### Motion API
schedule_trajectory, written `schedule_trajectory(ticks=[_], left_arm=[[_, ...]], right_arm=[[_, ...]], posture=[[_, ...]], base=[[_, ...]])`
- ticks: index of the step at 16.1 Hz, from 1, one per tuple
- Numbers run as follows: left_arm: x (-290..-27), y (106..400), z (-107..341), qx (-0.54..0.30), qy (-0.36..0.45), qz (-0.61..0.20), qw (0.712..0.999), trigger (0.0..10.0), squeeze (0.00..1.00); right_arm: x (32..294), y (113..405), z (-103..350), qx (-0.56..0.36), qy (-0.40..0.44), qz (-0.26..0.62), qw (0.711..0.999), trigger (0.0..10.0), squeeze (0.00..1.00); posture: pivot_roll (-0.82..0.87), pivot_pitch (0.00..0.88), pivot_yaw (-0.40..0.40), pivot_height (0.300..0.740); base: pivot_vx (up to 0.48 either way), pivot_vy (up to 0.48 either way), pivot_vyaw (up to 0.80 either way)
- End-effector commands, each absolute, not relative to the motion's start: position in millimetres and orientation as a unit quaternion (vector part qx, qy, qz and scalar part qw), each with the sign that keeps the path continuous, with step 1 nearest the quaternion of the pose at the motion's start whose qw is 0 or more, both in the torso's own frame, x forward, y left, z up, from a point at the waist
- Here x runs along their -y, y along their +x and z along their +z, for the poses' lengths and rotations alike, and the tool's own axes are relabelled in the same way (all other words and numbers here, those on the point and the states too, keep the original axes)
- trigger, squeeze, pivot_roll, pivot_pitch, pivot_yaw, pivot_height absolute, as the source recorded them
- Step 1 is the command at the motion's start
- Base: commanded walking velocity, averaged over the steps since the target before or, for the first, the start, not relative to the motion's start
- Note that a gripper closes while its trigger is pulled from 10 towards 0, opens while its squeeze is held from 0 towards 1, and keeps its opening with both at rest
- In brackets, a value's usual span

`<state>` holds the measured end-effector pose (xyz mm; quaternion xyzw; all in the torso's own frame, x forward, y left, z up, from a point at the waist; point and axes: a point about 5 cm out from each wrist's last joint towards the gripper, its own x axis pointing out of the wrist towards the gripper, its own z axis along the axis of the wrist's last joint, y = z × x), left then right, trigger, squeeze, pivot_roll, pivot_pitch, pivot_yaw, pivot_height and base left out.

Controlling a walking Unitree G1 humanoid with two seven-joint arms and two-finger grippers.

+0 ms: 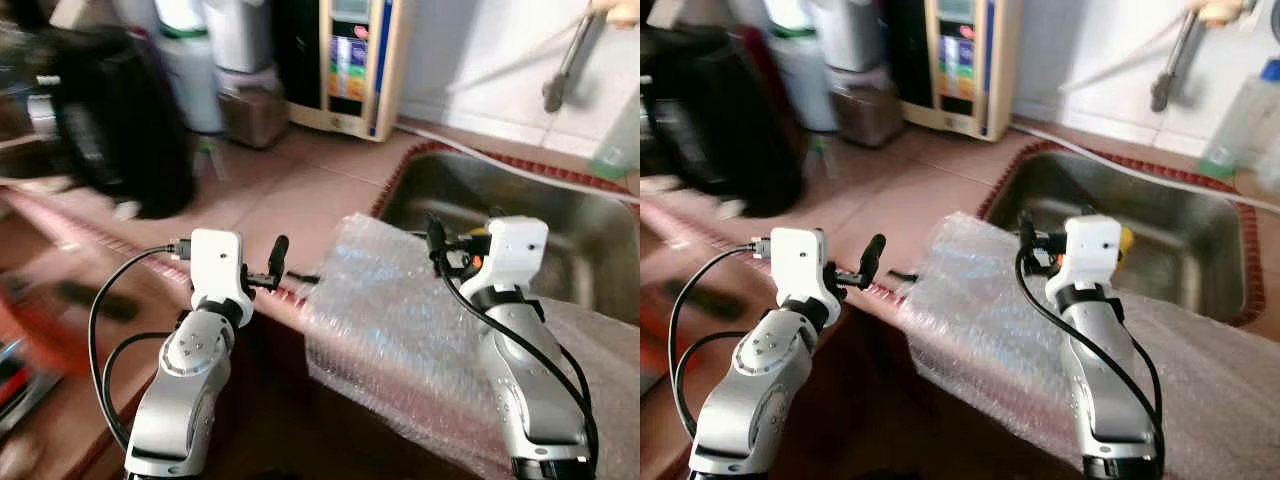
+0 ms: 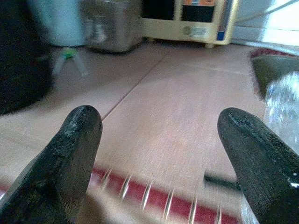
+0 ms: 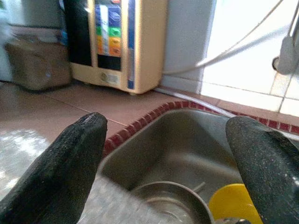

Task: Kitchen organization

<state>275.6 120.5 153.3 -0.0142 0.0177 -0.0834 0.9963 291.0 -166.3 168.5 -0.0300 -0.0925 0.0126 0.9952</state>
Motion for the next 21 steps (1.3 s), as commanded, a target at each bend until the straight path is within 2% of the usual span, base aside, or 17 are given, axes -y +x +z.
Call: schedule_trajectory(ticks=[1,12,19,21], left_arm=[[-119,276,153,-0.02,-0.009,-0.089,0.996,10.0,0.0],[-117,278,156,-0.014,-0.003,-0.094,0.995,10.0,0.0],[-112,277,139,-0.035,0.006,-0.117,0.992,10.0,0.0],[-111,273,121,-0.056,0.004,-0.138,0.989,10.0,0.0]], right_arm=[[168,290,167,0.088,-0.032,0.006,0.996,10.0,0.0],[167,291,179,0.121,-0.042,0.016,0.992,10.0,0.0],[173,282,160,0.093,-0.054,0.011,0.994,10.0,0.0],[172,281,148,0.075,-0.052,0.013,0.996,10.0,0.0]], posture=[[-0.05,0.028,0.056,0.74],[-0.05,0.025,0.053,0.74],[-0.08,0.029,0.066,0.74],[-0.08,0.024,0.071,0.74]], base=[[-0.296,0.0,0.0],[-0.292,0.0,0.0],[-0.281,0.0,0.0],[-0.141,0.0,0.0]])
